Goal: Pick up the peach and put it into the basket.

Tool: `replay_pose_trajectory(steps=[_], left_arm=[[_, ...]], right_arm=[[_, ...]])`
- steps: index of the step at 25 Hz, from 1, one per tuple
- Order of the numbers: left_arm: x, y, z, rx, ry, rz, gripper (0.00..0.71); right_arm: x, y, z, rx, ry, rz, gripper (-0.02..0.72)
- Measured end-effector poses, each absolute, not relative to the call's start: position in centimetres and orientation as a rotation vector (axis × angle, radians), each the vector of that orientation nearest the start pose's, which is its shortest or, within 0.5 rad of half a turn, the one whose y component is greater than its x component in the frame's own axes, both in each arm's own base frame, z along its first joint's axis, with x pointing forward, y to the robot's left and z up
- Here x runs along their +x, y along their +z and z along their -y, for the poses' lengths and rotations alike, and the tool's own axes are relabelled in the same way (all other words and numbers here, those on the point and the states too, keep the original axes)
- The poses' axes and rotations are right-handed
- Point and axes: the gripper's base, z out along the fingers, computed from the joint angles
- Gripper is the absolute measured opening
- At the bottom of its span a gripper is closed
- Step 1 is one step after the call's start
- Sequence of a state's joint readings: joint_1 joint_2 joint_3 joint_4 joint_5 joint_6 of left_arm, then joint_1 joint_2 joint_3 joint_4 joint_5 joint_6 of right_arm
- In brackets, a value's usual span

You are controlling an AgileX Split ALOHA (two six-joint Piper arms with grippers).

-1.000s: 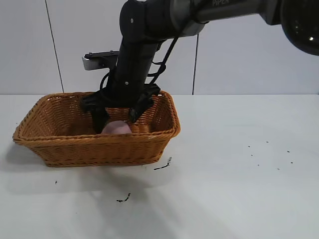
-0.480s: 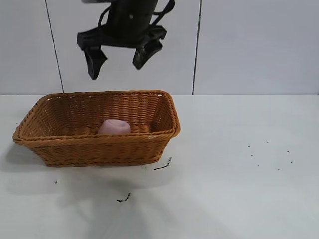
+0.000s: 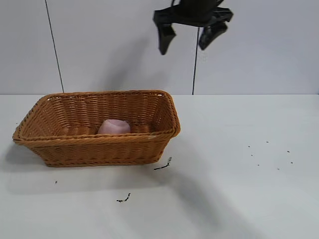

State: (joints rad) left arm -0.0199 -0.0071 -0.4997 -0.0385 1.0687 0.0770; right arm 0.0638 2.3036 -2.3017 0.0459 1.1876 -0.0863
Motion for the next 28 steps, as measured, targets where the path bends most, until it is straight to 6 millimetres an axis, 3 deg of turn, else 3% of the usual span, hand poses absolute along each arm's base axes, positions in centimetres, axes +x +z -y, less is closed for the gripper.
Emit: replay_pose_trajectory(steps=[4, 10, 16, 19, 23, 28], left_arm=[[-0.6, 27.7, 0.3, 0.101, -0.01, -2.042, 0.692], [-0.6, 27.7, 0.3, 0.101, -0.01, -2.042, 0.692], [-0.6, 27.7, 0.3, 0.101, -0.01, -2.042, 0.692], [-0.6, 27.7, 0.3, 0.101, -0.01, -2.042, 0.692], [-0.6, 27.7, 0.3, 0.101, -0.01, -2.042, 0.692], [-0.6, 27.7, 0.3, 0.101, -0.01, -2.042, 0.692]], right_arm=[[50.3, 27.2, -1.4, -0.13, 0.062, -2.686, 0.689], [49.6, 29.1, -1.3, -0.121, 0.064, -2.653, 0.689], [45.9, 32.4, -1.3, -0.112, 0.068, -2.653, 0.689], [41.9, 34.0, -1.2, -0.11, 0.071, -2.683, 0.689], [34.8, 35.0, -1.1, -0.11, 0.074, -2.737, 0.689], [24.8, 33.6, -0.9, -0.111, 0.073, -2.805, 0.689]])
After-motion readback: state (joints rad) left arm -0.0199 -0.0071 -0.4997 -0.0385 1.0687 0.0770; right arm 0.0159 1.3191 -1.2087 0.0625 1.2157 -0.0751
